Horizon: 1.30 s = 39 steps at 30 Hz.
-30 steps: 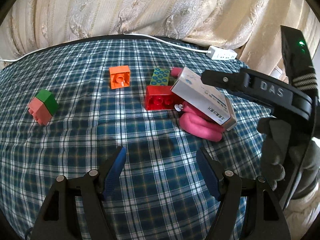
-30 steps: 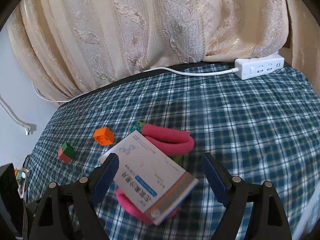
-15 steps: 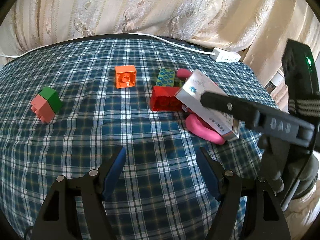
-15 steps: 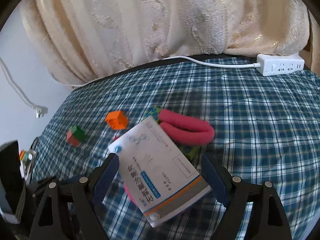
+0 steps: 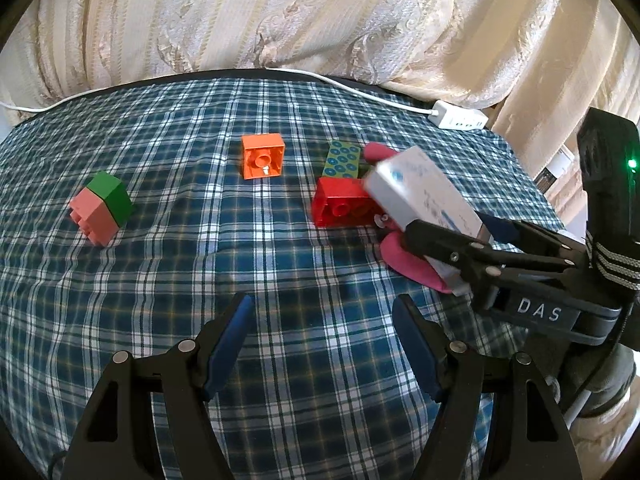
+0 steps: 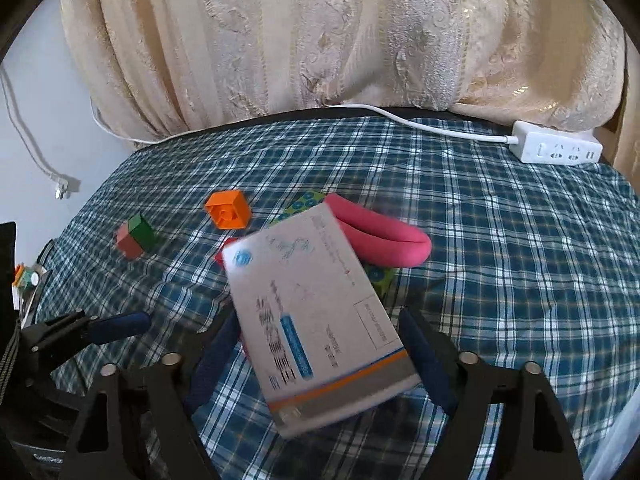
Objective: Organize objects
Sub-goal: 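Grasp the white medicine box with the right tool and lift it, then grasp the pink foam tube with the left tool while the right tool holds the box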
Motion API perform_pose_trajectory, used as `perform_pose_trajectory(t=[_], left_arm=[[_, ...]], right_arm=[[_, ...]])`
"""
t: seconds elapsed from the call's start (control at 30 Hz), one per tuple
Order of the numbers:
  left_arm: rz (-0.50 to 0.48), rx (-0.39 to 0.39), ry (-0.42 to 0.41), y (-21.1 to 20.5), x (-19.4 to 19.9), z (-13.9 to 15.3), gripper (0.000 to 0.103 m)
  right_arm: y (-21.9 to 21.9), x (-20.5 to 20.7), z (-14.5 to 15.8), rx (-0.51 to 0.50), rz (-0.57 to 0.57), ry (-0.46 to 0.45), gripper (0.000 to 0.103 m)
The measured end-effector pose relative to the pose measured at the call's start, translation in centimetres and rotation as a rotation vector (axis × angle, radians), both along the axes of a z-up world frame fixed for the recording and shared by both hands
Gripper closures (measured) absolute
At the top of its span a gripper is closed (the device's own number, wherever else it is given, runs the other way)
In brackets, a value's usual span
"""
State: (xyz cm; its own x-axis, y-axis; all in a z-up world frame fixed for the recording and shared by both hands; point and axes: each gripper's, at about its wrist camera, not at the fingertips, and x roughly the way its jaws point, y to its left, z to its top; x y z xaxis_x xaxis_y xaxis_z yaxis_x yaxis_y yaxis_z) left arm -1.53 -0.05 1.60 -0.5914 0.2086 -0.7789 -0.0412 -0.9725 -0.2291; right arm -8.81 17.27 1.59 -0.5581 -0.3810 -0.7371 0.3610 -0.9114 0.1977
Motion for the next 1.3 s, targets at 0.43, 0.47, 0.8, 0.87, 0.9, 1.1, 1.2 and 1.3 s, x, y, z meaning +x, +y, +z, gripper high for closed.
perform_pose_trajectory(t=[0.43,0.47,0.8,0.87,0.9,1.1,1.2,1.3], left_arm=[[-0.001,-0.03,-0.008,0.8,-0.5,-0.5,0.029],[-0.003,-0.035,-0.009,0.9,-0.5,-0.6,0.029],[-0.048,-0.092,0.014,3.4,-0.8,0.4,0.029],[-0.057,-0.104,0.018,3.9,-0.7,0.7,0.029],[-0.06,-0.11,0.019,4.1,-0.7,0.8,0.029],[-0.069,-0.131,0.018,5.1,-0.9,1.0,0.029],[-0.07,-0.137,0.017,5.4,-1.0,1.0,0.029],[-0.068,-0.139,0.016,5.5,-1.1,1.0,0.029]], right_arm=[[4.2,2.5,1.0,-0.087,-0.174,0.036,0.034],[4.5,2.8,1.0,-0.082,-0.19,0.038,0.035],[6.6,4.8,0.0,0.026,-0.275,0.036,0.036],[6.7,5.0,-0.3,0.029,-0.27,0.025,0.036],[6.7,5.0,-0.3,0.031,-0.269,0.022,0.036],[6.4,4.7,-0.6,0.029,-0.245,-0.001,0.027],[6.1,4.5,-0.6,0.051,-0.237,0.007,0.02],[5.6,4.1,-0.8,0.097,-0.239,0.012,0.02]])
